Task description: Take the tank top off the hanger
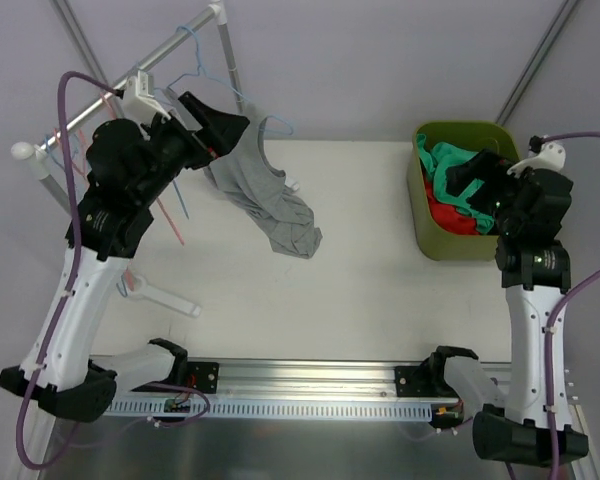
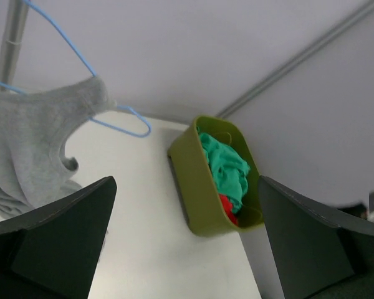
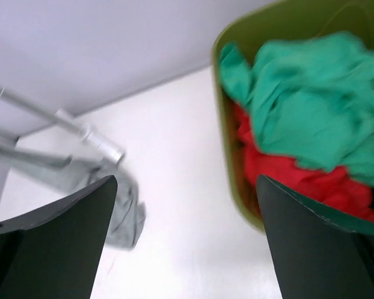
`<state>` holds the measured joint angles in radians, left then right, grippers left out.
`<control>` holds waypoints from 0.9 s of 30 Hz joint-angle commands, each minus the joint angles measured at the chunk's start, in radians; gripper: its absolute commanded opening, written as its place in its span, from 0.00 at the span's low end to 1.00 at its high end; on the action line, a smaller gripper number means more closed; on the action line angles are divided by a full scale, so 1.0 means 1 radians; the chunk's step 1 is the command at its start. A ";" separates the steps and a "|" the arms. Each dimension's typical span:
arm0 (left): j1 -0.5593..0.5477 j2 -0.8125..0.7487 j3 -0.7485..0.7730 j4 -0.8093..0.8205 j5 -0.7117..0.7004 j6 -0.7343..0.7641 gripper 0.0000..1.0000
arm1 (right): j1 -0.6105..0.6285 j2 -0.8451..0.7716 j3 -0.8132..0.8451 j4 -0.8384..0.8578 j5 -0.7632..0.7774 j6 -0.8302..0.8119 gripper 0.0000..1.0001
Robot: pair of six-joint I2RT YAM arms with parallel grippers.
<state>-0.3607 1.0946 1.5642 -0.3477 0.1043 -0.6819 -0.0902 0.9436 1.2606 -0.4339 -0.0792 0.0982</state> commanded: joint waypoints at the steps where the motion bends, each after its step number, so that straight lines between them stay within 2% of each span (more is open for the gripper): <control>1: -0.061 0.143 0.175 0.027 -0.336 0.028 0.99 | 0.000 -0.076 -0.137 0.076 -0.298 0.077 0.99; 4: -0.060 0.275 0.271 0.027 -0.455 0.016 0.99 | 0.003 -0.172 -0.283 0.128 -0.362 0.127 0.99; 6: -0.055 0.339 0.296 0.027 -0.486 0.012 0.99 | 0.003 -0.256 -0.349 0.133 -0.372 0.127 0.99; 7: -0.054 0.402 0.366 0.027 -0.512 -0.002 0.99 | 0.003 -0.278 -0.363 0.135 -0.375 0.120 0.99; 10: -0.040 0.506 0.440 0.026 -0.532 -0.021 0.99 | 0.026 -0.327 -0.385 0.106 -0.370 0.072 0.99; 13: -0.037 0.547 0.441 0.027 -0.574 -0.093 0.99 | 0.078 -0.333 -0.392 0.101 -0.360 0.054 0.99; 20: -0.037 0.594 0.405 0.029 -0.687 -0.151 0.96 | 0.139 -0.345 -0.391 0.086 -0.340 0.018 1.00; 23: -0.027 0.620 0.413 0.030 -0.712 -0.165 0.87 | 0.174 -0.351 -0.392 0.066 -0.340 0.000 0.99; 24: -0.024 0.628 0.421 0.032 -0.713 -0.163 0.78 | 0.181 -0.353 -0.394 0.064 -0.344 -0.002 0.99; 27: -0.014 0.674 0.474 0.036 -0.716 -0.150 0.66 | 0.195 -0.361 -0.395 0.055 -0.358 -0.006 1.00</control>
<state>-0.3908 1.7271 1.9800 -0.3470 -0.5617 -0.8242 0.0883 0.6006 0.8673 -0.3820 -0.4114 0.1196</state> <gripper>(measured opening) 0.704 0.993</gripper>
